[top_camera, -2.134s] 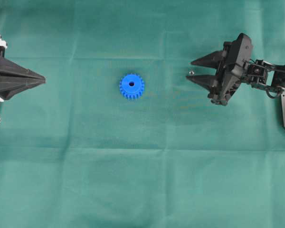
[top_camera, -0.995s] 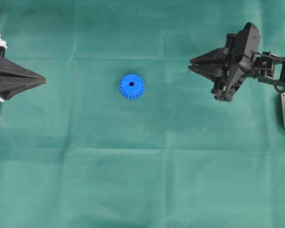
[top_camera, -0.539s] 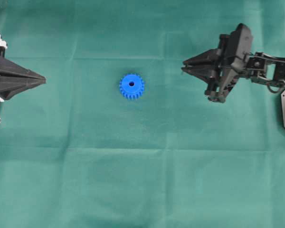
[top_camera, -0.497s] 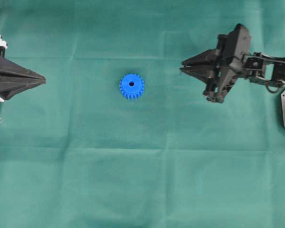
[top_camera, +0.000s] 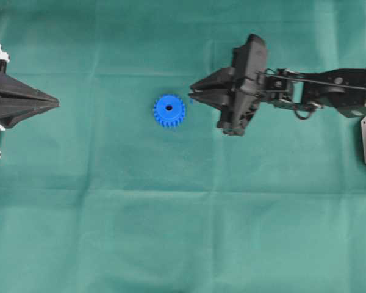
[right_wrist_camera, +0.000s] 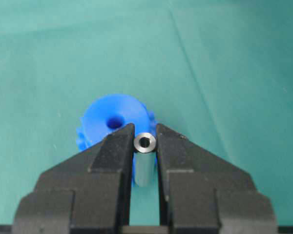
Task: Insert the shaft placed at a random location into the center hole of the small gear at another random location.
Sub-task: 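Align the held shaft above the gear's center hole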
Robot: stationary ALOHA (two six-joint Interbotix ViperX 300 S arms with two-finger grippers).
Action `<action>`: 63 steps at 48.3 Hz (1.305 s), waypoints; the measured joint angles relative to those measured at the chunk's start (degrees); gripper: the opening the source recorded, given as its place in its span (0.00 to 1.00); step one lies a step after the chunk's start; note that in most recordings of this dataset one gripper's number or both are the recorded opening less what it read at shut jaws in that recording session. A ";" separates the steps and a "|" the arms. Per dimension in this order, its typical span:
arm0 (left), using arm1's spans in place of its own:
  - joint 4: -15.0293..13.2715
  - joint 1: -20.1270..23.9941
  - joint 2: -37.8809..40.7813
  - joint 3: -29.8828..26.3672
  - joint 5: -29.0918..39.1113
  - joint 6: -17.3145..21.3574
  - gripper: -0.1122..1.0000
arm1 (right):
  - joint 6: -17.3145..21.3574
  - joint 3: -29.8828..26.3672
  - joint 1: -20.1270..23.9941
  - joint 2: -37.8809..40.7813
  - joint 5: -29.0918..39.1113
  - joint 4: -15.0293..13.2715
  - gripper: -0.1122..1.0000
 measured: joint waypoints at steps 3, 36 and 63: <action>0.00 0.00 0.00 0.00 0.00 0.00 0.10 | 0.09 -1.58 0.35 1.05 0.44 -0.18 0.22; 0.09 0.09 0.00 0.00 0.00 0.00 0.10 | 0.00 -8.61 1.49 6.59 3.43 -0.62 0.22; 0.09 0.00 0.00 0.00 0.00 0.00 0.10 | 0.00 -8.61 1.49 7.73 3.43 -0.62 0.22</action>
